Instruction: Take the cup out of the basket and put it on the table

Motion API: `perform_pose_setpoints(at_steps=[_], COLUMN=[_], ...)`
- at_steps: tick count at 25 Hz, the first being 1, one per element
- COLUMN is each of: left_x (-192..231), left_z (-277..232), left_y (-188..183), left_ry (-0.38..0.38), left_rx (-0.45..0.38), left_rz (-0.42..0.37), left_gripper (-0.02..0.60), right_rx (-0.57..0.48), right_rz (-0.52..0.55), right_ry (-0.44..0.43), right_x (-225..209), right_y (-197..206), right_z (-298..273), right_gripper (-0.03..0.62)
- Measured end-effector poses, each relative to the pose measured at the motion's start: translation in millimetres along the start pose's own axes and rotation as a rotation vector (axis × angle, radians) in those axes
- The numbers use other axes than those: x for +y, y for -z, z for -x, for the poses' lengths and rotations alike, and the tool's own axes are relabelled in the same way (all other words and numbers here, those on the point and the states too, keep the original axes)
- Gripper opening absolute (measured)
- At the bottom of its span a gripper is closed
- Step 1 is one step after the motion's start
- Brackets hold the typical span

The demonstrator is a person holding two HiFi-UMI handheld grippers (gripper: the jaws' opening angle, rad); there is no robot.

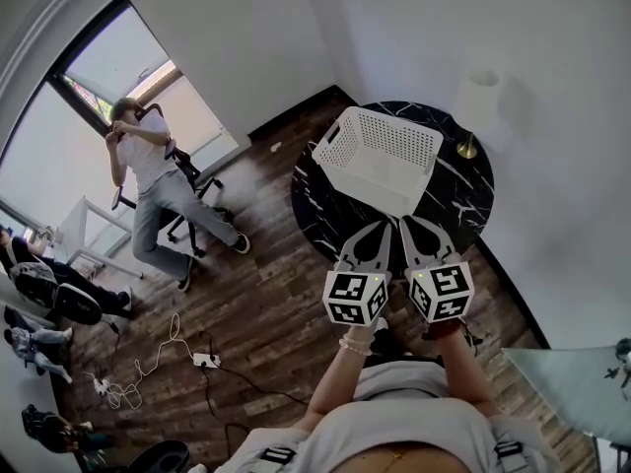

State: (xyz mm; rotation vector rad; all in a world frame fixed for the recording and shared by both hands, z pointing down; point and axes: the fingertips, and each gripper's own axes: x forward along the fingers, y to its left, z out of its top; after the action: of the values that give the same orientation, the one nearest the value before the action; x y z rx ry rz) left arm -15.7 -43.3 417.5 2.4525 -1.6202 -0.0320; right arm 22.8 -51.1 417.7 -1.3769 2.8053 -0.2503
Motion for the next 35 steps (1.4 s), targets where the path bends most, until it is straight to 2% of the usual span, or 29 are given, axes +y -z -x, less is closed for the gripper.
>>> perform_pose_setpoints(at_steps=[10, 20, 35], left_x=[57, 91, 112], left_z=[-33, -39, -66], left_y=[-14, -2, 2], left_ry=[0.06, 0.098, 0.075], left_rx=[0.017, 0.063, 0.085], left_rz=[-0.014, -0.006, 0.021], left_gripper=[0.006, 0.006, 0.006], right_rx=[-0.007, 0.018, 0.058], right_rz=[-0.005, -0.024, -0.03], right_ry=[0.057, 0.112, 0.084], right_x=[0, 3, -13], right_y=[-4, 13, 19], right_z=[-69, -97, -133], right_gripper=[0.011, 0.011, 0.011])
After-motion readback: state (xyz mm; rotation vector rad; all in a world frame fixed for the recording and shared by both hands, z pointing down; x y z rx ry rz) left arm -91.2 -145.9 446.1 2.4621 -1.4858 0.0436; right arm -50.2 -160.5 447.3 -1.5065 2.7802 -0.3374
